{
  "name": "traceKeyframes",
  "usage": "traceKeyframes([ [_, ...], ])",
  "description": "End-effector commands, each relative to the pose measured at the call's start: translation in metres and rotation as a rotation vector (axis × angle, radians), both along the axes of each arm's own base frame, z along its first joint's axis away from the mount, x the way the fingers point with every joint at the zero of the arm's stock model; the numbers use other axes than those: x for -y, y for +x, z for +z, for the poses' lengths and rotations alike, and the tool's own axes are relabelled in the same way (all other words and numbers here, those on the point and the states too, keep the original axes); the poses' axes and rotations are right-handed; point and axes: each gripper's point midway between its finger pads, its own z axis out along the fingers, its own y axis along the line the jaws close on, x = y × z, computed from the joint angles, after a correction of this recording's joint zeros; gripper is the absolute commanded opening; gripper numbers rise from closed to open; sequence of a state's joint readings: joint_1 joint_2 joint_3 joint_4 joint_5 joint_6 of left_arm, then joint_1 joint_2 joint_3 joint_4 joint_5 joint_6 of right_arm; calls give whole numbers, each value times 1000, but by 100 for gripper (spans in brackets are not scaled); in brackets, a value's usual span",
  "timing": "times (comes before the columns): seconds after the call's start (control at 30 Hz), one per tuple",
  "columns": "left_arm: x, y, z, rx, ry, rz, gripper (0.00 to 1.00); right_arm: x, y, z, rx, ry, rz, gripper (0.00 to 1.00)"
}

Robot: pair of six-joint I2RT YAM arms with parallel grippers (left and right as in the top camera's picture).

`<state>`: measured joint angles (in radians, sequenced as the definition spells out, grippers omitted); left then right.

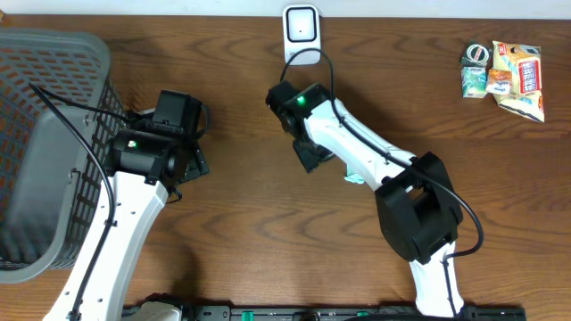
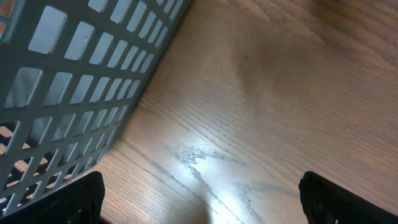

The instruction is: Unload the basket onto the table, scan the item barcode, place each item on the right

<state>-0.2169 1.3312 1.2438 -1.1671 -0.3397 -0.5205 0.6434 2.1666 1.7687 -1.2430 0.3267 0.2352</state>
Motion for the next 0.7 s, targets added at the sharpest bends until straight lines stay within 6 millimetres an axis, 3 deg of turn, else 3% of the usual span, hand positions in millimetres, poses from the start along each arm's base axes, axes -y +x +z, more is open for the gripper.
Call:
traceKeyframes([
  [0.0, -4, 0, 3, 10, 9, 13, 98, 19, 10, 0, -31, 8, -6, 70],
  [0.23, -4, 0, 3, 10, 10, 13, 98, 61, 8, -11, -171, 59, -22, 64],
  [0.43, -4, 0, 3, 10, 9, 13, 98, 62, -1, -29, -265, 214, -37, 61],
  [0.67, -4, 0, 3, 10, 9, 13, 98, 63, -9, -54, -270, 234, -40, 57],
])
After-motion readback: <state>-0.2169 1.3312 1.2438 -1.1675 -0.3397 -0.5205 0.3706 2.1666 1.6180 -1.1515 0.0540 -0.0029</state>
